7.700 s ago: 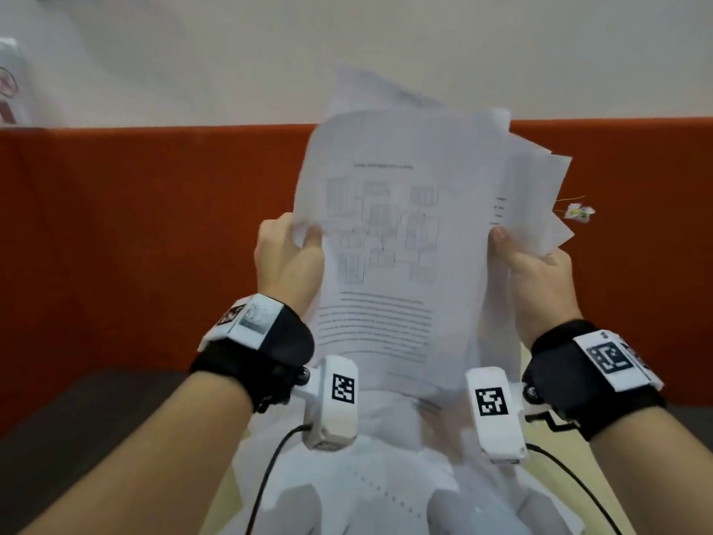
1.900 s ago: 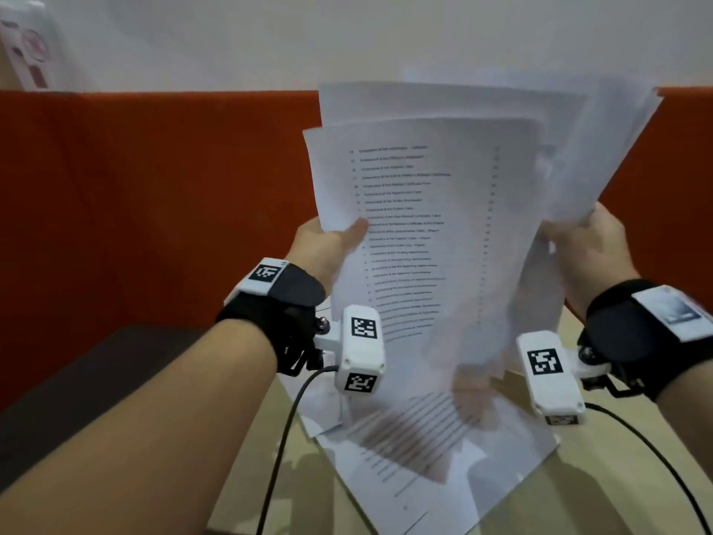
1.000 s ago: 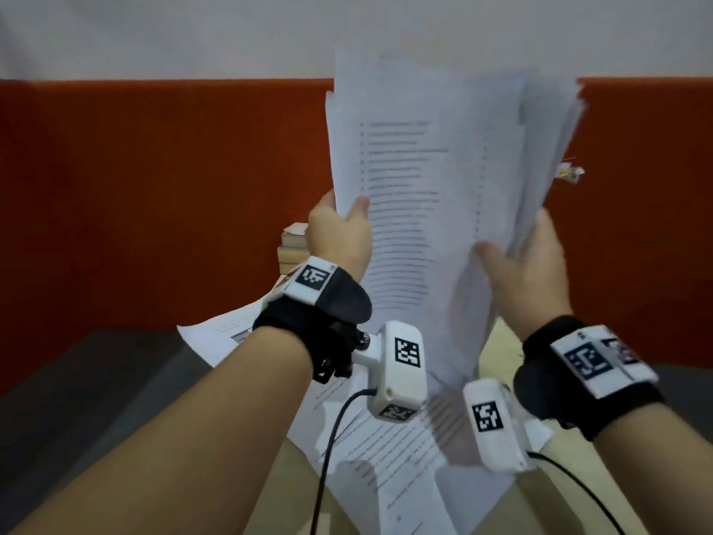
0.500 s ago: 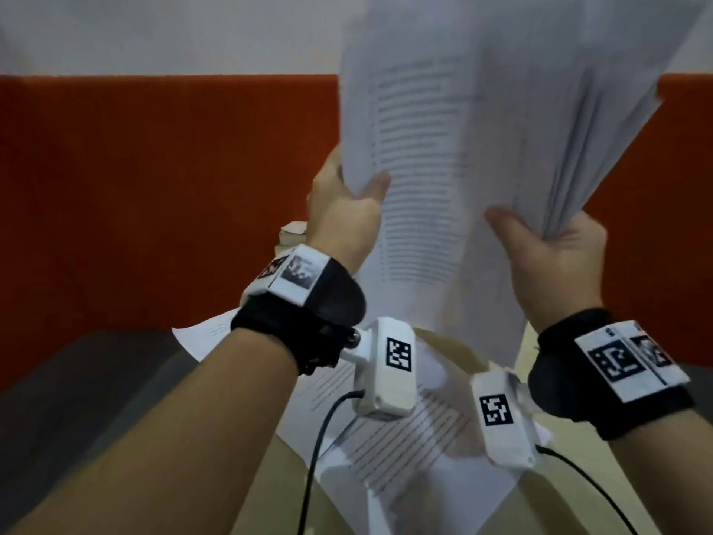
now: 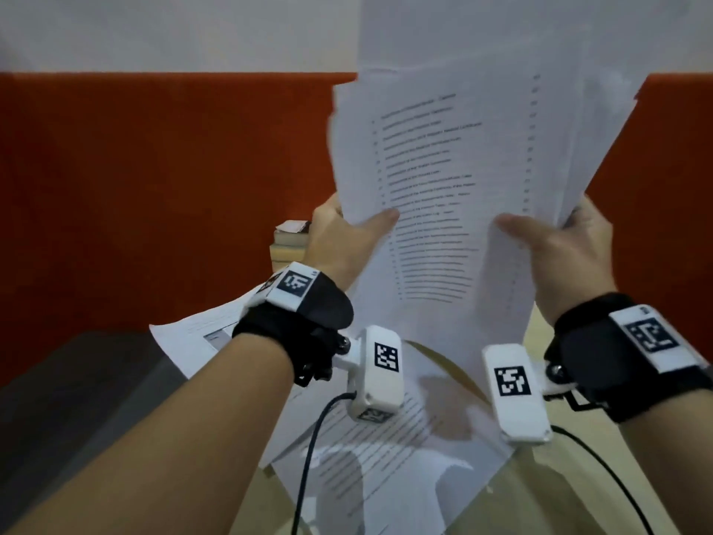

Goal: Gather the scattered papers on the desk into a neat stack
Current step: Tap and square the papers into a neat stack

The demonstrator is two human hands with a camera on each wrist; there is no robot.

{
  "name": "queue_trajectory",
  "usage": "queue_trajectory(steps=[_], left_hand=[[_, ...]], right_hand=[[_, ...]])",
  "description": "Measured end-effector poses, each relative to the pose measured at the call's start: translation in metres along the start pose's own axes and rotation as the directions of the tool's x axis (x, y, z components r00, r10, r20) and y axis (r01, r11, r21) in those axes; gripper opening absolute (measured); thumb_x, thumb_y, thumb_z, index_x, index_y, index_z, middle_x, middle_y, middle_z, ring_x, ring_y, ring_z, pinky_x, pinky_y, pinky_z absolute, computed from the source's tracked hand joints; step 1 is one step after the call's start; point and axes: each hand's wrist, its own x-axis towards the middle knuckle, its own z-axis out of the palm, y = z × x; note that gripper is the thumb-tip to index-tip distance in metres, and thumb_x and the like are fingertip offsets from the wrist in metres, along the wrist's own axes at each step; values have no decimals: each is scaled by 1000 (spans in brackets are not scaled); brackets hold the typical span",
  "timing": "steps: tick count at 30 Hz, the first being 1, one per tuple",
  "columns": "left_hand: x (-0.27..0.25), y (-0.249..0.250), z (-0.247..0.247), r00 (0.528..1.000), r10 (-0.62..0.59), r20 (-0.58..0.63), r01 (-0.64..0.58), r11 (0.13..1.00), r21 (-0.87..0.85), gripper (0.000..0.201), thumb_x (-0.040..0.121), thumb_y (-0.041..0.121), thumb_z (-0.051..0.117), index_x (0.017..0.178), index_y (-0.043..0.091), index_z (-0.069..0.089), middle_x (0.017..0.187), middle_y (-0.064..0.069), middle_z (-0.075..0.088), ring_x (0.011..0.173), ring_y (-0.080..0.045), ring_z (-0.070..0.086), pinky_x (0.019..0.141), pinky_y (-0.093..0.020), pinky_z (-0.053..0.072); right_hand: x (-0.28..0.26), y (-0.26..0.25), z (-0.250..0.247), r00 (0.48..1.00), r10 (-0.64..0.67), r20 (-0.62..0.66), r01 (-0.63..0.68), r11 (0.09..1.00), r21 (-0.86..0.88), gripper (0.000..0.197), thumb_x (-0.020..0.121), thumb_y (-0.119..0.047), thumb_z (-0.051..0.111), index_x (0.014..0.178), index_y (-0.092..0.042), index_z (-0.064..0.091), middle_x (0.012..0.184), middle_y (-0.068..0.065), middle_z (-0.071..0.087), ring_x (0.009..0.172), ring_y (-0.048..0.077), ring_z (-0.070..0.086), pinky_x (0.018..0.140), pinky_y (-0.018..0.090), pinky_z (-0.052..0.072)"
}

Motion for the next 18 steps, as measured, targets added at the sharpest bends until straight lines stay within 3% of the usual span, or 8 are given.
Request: queue_trajectory(steps=[3,4,7,9,11,15,17,18], left_hand=[[-3,-3,-3,997,-73,31,75,996,-47,15,88,18,67,101,16,60,80,17,58,66,12,63,52,3,44],[-2,-5,-4,995,-92,24,93,995,-35,18,89,19,67,104,15,61,86,15,61,68,14,62,51,4,42],[1,-4,-3,997,-57,-58,57,998,-12,22,83,8,72,104,6,67,100,-5,73,82,-16,69,73,-22,54],[3,4,-4,997,-4,-76,1,999,-43,15,81,-1,72,90,11,68,87,0,72,73,-13,69,73,-28,58],[8,12,-5,998,51,-46,-54,996,-71,19,80,-3,71,92,11,68,90,-1,73,78,-16,72,76,-31,61],[13,11,-5,1000,18,19,-18,1000,3,26,85,23,71,109,14,67,109,-3,74,101,-22,71,95,-44,55],[11,7,-1,1000,9,-5,-8,994,105,38,85,33,70,117,12,67,114,-3,73,102,-22,70,97,-41,54],[11,4,2,998,48,-30,-42,984,175,38,86,34,68,117,12,68,113,0,73,98,-18,70,93,-30,55]], right_hand=[[5,-9,-2,1000,12,2,-12,995,101,36,80,13,61,92,-21,62,86,-12,73,75,4,72,62,23,56],[6,-10,-3,1000,24,17,-26,992,123,34,81,12,61,92,-21,61,87,-11,73,76,6,72,62,24,56],[7,-9,-4,991,88,102,-98,991,96,22,88,-5,64,100,-23,65,98,-7,75,86,12,73,71,28,59],[6,-7,-4,979,146,144,-157,985,66,22,90,-17,66,112,-22,67,106,-8,75,93,12,74,79,29,58],[6,-5,-4,986,132,99,-138,989,60,27,90,-16,67,116,-18,66,105,-10,75,92,9,74,80,27,58],[10,-12,-2,999,18,-34,-14,993,113,21,88,-5,67,101,-20,68,90,-14,76,86,7,74,73,23,57],[10,-15,4,998,-37,-54,39,998,39,25,87,-8,68,110,-20,64,99,-14,72,87,1,72,74,19,55],[8,-16,7,996,-75,-54,73,997,-37,31,87,-12,68,117,-20,61,104,-13,70,91,0,70,76,18,55]])
